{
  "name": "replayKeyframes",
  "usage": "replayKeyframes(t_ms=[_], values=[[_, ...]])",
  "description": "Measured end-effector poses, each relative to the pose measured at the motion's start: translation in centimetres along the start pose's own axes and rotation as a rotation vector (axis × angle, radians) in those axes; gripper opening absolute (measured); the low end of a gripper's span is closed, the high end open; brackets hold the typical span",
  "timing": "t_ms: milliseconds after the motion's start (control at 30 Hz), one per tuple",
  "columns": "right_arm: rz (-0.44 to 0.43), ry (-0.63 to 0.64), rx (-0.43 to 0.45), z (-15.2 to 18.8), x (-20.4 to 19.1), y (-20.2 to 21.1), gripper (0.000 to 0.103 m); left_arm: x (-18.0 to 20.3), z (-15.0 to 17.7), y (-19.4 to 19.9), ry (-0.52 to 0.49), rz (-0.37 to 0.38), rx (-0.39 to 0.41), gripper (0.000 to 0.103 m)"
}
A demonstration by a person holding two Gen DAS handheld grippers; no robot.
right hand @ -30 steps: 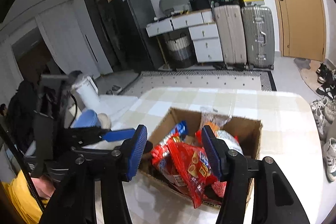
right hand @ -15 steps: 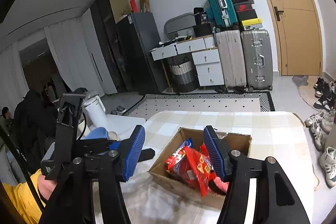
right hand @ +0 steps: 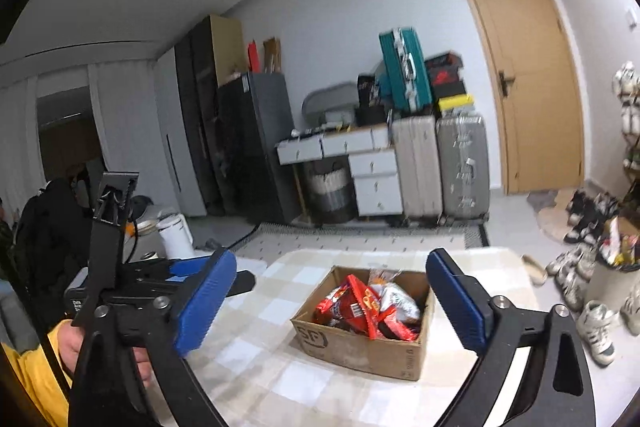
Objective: Organize snacks
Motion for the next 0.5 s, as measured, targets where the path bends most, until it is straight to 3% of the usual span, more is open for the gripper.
replayKeyframes(t_ms=[67, 100, 267, 500], values=[[0.023, 0.034, 0.023, 0.4, -0.2, 1.7, 0.101, 0.3, 0.4, 1.9, -0.01, -0.019, 0.038, 0.091], [0.035, 0.048, 0.034, 0.7, -0.4, 2.4, 0.102, 0.4, 0.6, 2.8, -0.013, -0.028, 0.055, 0.102], [0.08, 0.091, 0.046, 3.4, -0.8, 4.1, 0.102, 0.0, 2.4, 5.9, -0.015, -0.064, 0.149, 0.102], [0.109, 0.089, 0.018, 8.2, 0.3, 3.9, 0.102, -2.5, 5.8, 6.2, 0.019, -0.092, 0.185, 0.102]])
Point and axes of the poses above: each gripper's, at about its wrist camera, not at the fingertips, and y roughly against the way its jaws point, x to its right, z to its underside, the point moved 10 cm from there along -y, roughly the way its jaws point, and after that the axes turned 1 degree about y, right-handed, at the moved point
